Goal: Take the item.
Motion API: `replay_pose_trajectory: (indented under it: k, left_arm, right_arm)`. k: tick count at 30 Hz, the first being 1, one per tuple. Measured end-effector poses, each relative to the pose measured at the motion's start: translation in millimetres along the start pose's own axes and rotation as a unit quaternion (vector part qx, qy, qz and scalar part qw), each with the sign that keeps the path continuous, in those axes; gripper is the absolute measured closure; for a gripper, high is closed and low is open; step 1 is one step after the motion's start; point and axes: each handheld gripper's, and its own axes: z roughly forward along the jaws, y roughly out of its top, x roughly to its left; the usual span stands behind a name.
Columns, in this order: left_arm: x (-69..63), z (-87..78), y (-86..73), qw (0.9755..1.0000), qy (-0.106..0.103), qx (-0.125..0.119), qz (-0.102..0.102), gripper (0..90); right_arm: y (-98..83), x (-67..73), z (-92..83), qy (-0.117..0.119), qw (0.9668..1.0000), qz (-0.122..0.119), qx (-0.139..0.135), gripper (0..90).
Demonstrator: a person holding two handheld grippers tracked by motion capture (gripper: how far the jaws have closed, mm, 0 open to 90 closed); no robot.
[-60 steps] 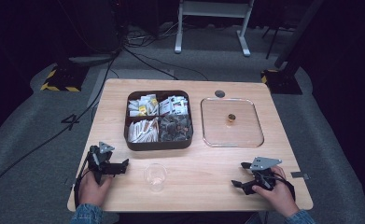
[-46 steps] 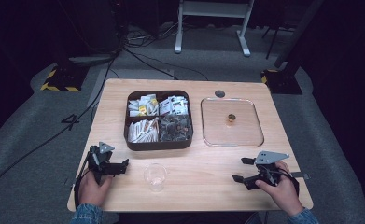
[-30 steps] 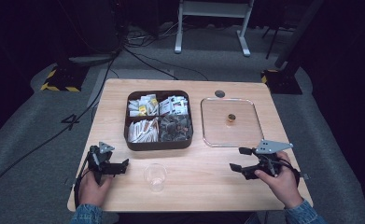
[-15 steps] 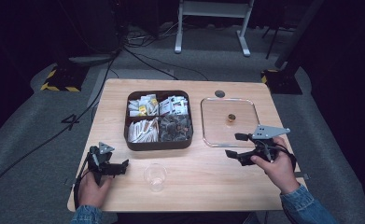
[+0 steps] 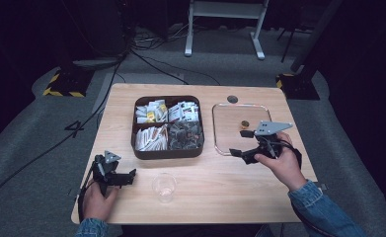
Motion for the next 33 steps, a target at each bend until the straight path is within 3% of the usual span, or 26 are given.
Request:
replay_pose_trajectory:
  k: [5, 7, 10, 15, 21, 33]
  left_arm:
    - [-0.6, -0.9, -0.9, 1.0, 0.0, 0.001, -0.001, 0.4]
    - [-0.6, -0.9, -0.9, 1.0, 0.0, 0.001, -0.001, 0.4]
    - [-0.2, -0.8, -0.7, 1.0, -0.001, 0.001, 0.0, 0.4]
    - [0.8, 0.2, 0.3, 1.0, -0.002, 0.0, 0.003, 0.4]
    - [1.0, 0.5, 0.9, 1.0, -0.003, 0.002, 0.002, 0.4]
    - [1.2, 0.8, 1.1, 1.0, -0.003, 0.001, 0.002, 0.4]
  right_arm:
    - [12.7, -2.8, 11.9, 0.015, 0.9998, -0.008, -0.005, 17.6]
    - [17.7, -5.3, 18.8, 0.029, 0.9995, -0.01, -0.009, 23.4]
    - [22.8, -6.8, 27.5, 0.041, 0.999, -0.01, -0.011, 23.8]
    - [31.1, -10.4, 38.8, 0.041, 0.999, -0.017, -0.01, 21.9]
    - [40.8, -15.4, 57.8, 0.029, 0.9994, -0.017, 0.014, 17.0]
    - [53.1, -15.2, 102.4, 0.057, 0.9977, -0.023, 0.029, 25.4]
